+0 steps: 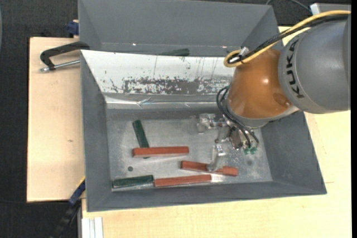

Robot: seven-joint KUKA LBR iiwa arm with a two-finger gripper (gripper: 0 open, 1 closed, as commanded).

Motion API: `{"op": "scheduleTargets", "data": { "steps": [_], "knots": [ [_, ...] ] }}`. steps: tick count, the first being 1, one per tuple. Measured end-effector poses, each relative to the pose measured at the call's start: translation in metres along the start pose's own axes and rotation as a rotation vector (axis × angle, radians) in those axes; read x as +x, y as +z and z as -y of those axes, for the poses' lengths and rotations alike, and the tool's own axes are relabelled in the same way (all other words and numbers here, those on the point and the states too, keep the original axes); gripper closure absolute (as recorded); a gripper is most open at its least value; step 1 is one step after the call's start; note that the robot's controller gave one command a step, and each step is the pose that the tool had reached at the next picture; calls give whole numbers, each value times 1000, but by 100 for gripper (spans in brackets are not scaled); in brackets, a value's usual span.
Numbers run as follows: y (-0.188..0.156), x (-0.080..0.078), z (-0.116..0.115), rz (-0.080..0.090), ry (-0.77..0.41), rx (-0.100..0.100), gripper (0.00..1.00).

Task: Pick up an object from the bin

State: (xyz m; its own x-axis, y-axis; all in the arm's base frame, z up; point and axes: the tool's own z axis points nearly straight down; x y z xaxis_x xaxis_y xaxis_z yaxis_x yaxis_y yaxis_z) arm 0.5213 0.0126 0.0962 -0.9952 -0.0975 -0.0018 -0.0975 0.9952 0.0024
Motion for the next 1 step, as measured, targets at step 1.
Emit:
{"op": "scheduleTargets", "data": {
  "steps": [1],
  "knots": [
    [12, -1, -36, -3, 62, 1, 0]
  ]
}}
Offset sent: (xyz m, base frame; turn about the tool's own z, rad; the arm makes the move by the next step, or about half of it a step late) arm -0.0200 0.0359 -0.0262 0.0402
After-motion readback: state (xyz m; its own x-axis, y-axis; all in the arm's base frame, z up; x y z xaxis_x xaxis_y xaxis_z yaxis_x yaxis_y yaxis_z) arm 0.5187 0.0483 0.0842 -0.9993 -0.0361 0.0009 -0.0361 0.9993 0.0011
